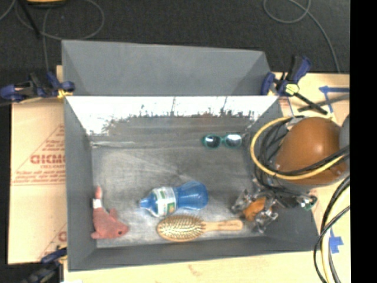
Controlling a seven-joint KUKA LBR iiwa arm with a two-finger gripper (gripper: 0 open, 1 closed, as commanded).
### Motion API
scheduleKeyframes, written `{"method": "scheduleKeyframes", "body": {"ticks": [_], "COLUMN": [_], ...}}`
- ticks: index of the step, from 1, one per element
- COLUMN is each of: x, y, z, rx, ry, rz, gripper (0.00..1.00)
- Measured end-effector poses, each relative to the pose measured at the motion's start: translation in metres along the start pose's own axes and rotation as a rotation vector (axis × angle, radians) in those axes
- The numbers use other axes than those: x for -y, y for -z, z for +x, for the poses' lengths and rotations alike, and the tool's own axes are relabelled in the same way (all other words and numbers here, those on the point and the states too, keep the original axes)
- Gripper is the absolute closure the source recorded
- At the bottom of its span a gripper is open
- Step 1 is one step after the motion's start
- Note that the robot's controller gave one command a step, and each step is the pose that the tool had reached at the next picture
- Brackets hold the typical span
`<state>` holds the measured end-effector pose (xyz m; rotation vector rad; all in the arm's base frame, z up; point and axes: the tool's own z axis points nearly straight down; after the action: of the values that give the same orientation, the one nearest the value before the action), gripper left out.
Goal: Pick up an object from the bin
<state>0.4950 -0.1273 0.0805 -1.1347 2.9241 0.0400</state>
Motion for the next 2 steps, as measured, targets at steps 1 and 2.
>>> {"method": "scheduleKeyframes", "body": {"ticks": [1,2], "x": [0.007,0.006], "y": [0.028,0.087], "z": [-0.002,-0.02], "rx": [-0.01,-0.016], "ry": [0.058,0.148], "rz": [0.01,0.018], "gripper": [1.0,1.0]}}
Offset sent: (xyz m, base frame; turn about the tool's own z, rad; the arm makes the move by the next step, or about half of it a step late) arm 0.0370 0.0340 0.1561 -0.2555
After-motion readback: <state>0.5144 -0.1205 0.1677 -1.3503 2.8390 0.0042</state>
